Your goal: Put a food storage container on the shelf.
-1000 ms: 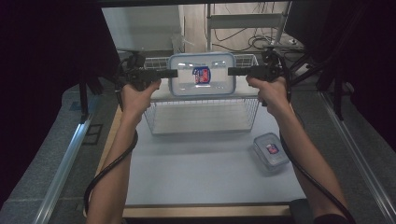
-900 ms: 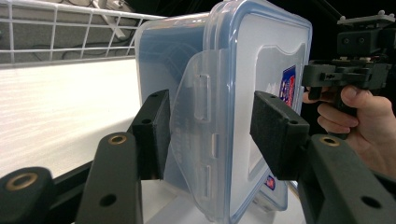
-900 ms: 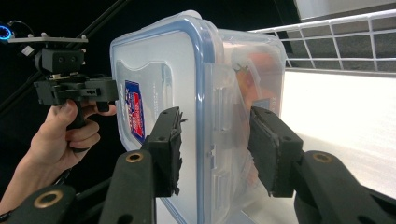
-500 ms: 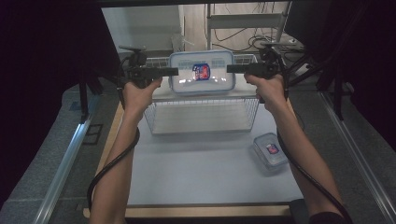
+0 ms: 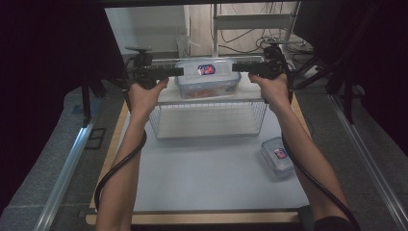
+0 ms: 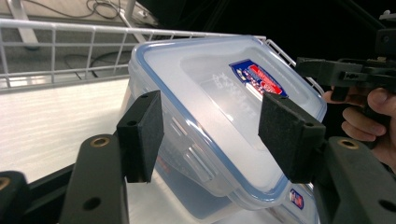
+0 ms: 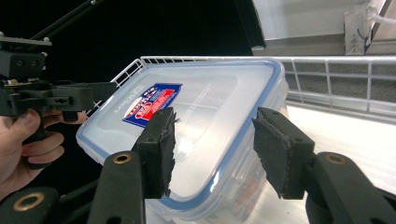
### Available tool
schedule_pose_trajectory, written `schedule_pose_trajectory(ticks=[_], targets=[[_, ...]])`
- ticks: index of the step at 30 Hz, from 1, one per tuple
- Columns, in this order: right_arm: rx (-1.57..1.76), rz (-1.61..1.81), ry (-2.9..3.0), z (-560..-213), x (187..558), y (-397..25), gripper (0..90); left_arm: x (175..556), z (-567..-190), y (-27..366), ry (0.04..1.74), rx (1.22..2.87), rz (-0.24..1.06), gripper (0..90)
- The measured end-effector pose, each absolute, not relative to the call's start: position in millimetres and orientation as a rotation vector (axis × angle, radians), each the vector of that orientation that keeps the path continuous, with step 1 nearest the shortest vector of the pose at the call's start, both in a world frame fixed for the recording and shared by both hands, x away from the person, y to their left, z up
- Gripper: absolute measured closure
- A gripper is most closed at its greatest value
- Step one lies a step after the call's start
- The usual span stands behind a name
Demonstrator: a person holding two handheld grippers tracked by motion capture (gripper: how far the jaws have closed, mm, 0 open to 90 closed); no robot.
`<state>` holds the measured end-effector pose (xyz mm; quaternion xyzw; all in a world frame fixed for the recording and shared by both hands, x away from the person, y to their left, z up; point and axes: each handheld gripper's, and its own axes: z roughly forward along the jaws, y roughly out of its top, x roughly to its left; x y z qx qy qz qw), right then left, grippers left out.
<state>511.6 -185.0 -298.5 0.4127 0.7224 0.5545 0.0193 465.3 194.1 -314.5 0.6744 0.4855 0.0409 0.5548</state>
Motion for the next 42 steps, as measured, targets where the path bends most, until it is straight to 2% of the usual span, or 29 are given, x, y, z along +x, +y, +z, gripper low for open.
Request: schedule_pose_trajectory(ticks=[6,9,12,16,20,27,42], targets=[[1.200,1.686,2.229,-295.6,505.4,-187.1,48.3,452.1,-312.4,199.1,1.115,1.601,0.176,37.4],[1.166,1.685,2.224,-295.1,499.0,-191.3,49.5,439.0,-312.5,199.7,1.066,1.625,0.240,41.6],[1.100,1.664,2.227,-297.0,487.6,-196.9,53.4,417.3,-317.1,196.2,1.004,1.674,0.357,52.5],[1.036,1.621,2.218,-300.3,474.6,-200.3,58.0,401.5,-329.5,189.9,0.958,1.715,0.393,70.2],[0.996,1.594,2.208,-305.2,462.9,-202.6,58.8,393.0,-344.4,180.1,0.919,1.744,0.402,89.7],[0.930,1.516,2.225,-322.1,446.4,-201.7,58.6,398.0,-356.6,166.3,0.920,1.784,0.407,89.8],[0.925,1.494,2.255,-342.3,432.8,-211.0,52.8,410.2,-357.8,166.7,0.978,1.771,0.399,89.7]])
